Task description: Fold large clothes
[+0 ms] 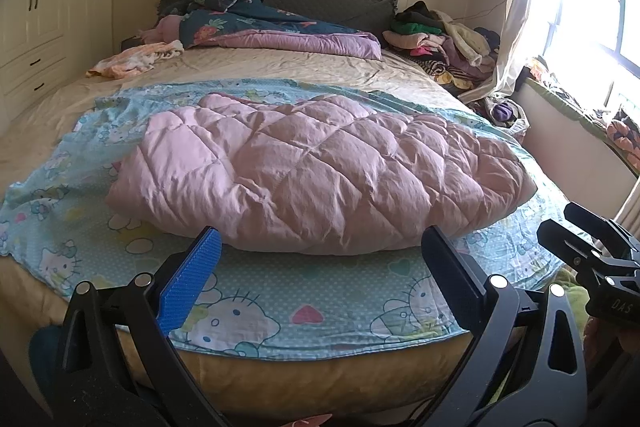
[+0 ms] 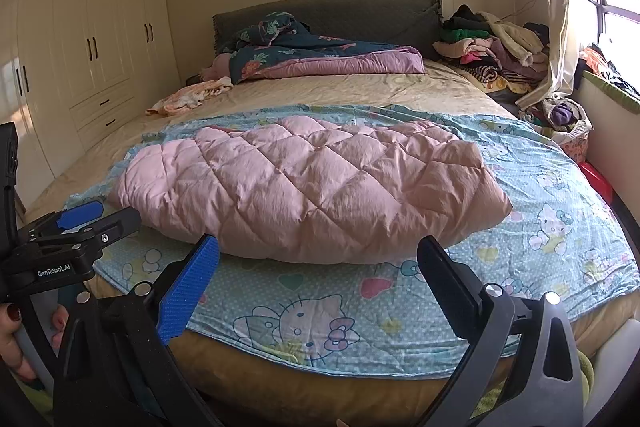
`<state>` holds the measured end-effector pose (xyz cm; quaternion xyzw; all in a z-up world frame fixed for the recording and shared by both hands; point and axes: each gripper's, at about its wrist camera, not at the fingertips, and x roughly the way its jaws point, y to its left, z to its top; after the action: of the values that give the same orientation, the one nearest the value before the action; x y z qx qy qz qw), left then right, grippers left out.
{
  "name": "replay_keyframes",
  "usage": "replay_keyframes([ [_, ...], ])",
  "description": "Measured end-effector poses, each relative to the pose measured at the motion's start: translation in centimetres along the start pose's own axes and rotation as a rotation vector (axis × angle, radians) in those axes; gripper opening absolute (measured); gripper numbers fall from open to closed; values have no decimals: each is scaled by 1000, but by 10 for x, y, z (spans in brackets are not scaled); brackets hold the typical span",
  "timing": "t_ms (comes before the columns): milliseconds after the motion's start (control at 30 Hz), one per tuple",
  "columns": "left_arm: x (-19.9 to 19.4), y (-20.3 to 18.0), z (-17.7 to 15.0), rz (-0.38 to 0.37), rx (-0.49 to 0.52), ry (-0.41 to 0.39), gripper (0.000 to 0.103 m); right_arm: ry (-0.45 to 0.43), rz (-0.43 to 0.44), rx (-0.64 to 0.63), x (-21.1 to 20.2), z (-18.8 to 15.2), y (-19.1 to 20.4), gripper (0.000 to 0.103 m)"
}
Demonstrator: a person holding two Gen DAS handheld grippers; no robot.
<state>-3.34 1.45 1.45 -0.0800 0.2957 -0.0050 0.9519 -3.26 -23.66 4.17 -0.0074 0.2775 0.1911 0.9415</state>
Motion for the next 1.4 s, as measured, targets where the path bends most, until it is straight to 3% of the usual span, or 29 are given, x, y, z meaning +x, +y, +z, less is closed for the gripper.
replay_keyframes([
  [1400,0,14,3,12,3,7,94,-1,-3,-1,-1,1,0,99],
])
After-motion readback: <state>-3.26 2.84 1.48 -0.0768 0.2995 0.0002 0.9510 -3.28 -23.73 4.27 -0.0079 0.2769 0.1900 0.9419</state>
